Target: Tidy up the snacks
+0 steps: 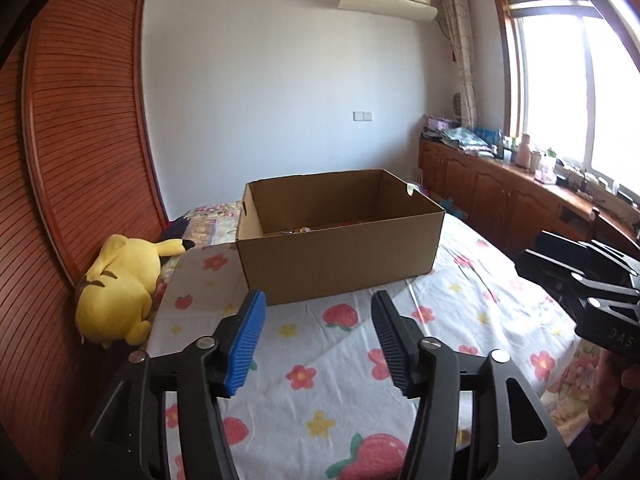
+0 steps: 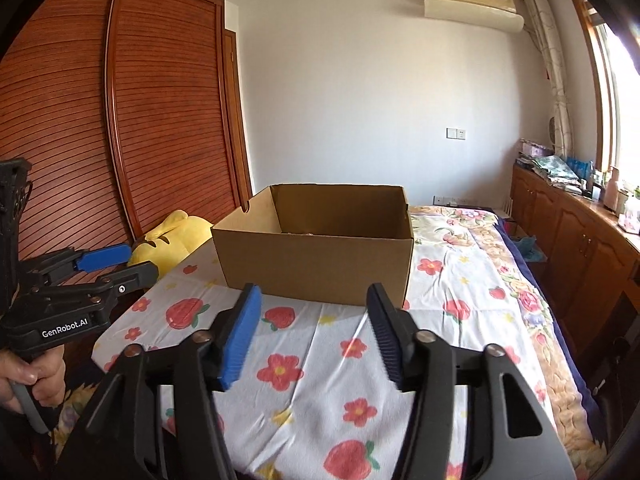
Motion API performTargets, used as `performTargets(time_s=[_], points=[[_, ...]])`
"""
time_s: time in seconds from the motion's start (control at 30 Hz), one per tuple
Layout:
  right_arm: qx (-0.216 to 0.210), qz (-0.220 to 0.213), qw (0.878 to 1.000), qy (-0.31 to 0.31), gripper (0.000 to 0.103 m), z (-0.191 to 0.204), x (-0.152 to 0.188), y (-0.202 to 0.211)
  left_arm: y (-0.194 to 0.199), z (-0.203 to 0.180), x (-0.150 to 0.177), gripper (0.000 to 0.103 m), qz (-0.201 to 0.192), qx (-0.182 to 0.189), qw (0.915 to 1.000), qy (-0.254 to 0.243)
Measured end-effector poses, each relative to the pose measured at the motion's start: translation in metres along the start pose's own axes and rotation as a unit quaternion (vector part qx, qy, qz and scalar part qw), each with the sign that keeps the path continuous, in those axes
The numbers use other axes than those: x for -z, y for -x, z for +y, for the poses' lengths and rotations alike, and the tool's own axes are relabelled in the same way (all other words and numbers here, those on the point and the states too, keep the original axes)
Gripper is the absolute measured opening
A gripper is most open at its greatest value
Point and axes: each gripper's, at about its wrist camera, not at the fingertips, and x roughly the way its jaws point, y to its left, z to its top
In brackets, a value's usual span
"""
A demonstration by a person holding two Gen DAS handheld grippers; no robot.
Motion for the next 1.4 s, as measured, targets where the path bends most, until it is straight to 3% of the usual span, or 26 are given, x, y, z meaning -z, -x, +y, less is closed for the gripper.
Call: performTargets(time_s=[0.07, 0.13, 0.23, 0.47, 1.4], points=[[0.003, -0.004, 1.000, -0.002, 0.078, 0.001, 0.003, 0.004, 0.004, -0.002, 0.006, 0.065, -0.007, -0.010, 0.9999, 0.005], [0.006, -0.009, 1.000, -0.004, 0.078, 0.002, 0.005, 0.008, 0.005, -0.004, 0.011, 0.066, -0.008, -0.014, 0.9998, 0.007], [0.015, -0.011, 1.000, -0.005, 0.084, 0.003, 0.008, 0.010, 0.004, -0.007, 0.016, 0.077, -0.010, -0.025, 0.9996, 0.004], [0.028, -0.004, 1.000, -0.011, 0.085, 0.000, 0.016, 0.008, 0.002, -0.013, 0.023, 0.085, -0.015, -0.035, 0.9993, -0.001], [0.065, -0.007, 0.998, -0.026, 0.085, -0.011, 0.019, 0.013, 0.008, -0.009, 0.031, 0.085, -0.011, -0.027, 0.9996, 0.002]])
